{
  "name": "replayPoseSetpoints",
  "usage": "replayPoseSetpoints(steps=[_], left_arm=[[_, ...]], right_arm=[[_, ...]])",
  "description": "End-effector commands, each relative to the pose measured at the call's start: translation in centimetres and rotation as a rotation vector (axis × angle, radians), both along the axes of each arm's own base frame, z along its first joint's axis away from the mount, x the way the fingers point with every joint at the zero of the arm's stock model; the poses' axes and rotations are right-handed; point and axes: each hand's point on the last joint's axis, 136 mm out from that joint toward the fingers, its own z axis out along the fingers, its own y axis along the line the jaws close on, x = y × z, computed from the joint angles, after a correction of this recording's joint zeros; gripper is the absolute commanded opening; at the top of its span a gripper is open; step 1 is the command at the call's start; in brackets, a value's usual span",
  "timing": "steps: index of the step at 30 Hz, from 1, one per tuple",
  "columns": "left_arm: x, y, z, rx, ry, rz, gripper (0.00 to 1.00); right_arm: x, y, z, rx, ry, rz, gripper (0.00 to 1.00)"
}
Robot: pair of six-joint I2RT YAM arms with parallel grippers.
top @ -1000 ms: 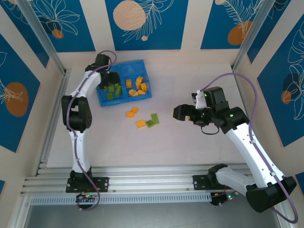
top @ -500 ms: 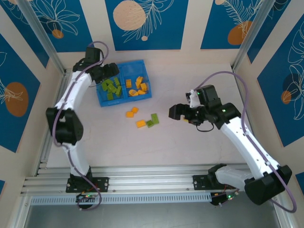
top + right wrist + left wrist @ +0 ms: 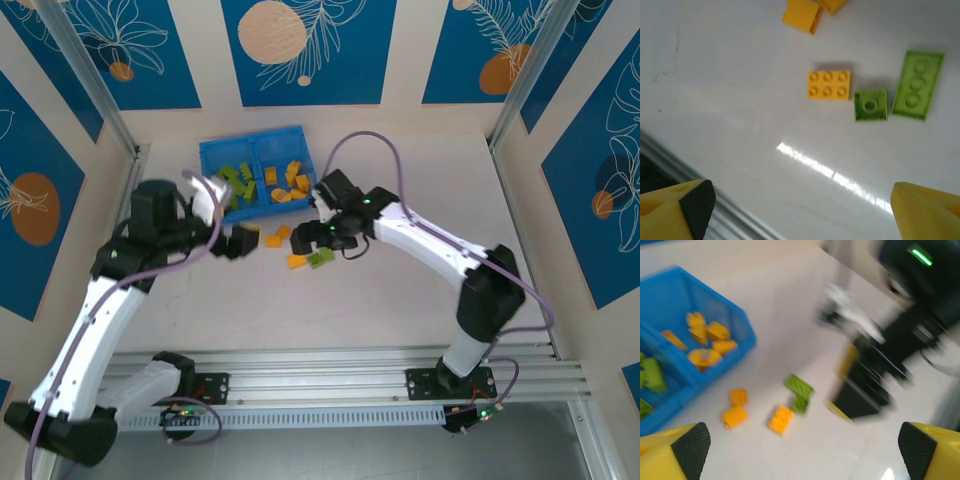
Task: Sort the legos into containers by color
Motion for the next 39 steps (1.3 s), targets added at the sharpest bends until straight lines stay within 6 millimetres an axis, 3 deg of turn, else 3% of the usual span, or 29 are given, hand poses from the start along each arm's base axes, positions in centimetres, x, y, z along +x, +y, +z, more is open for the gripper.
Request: replayPoseSetpoints(steps=[1, 6, 10, 14, 18, 25, 27, 30, 33, 35, 39], left_arm=[[-6.6, -1.0, -2.2, 0.080, -0.125, -0.300, 1.00], [-9.5, -0.1, -6.2, 0.149, -0.178, -0.363, 1.00], [-10.3, 0.2, -7.9, 0.172, -0.163, -0.376, 1.00], [-10.9, 0.3, -9.2, 0.218, -0.151, -0.416, 1.00], [-12.0, -0.2, -9.8, 0.219, -0.165, -0.497, 1.00], [-12.6, -0.6, -10.9, 0.247, -0.158, -0.560, 1.00], [-12.6, -0.6, -11.2, 0.261, -0.166, -0.567, 1.00], [-12.5, -0.6, -11.4, 0.269, -0.178, -0.571, 1.00], [-12.3, -0.7, -11.5, 0.274, -0.192, -0.568, 1.00], [-12.2, -0.7, -11.3, 0.277, -0.206, -0.561, 1.00], [-10.8, -0.8, -10.6, 0.271, -0.256, -0.498, 1.00]], right_arm=[[1.8, 1.6, -1.1, -0.130, -0.086, 0.099, 0.91], [3.4, 4.2, -5.6, -0.298, -0.083, 0.202, 0.93], [4.4, 4.6, -8.6, -0.362, -0.059, 0.218, 1.00], [4.3, 5.0, -10.8, -0.374, -0.012, 0.251, 1.00], [3.6, 5.1, -12.7, -0.373, 0.051, 0.260, 0.92], [2.5, 4.6, -14.2, -0.386, 0.102, 0.246, 0.78], [2.5, 4.2, -14.5, -0.404, 0.095, 0.233, 0.69], [2.6, 4.0, -13.9, -0.406, 0.079, 0.210, 0.59], [2.8, 4.2, -11.9, -0.356, 0.039, 0.189, 0.55], [3.0, 4.4, -9.8, -0.312, 0.000, 0.167, 0.54], [4.2, 4.9, -3.5, -0.197, -0.134, 0.110, 0.54]])
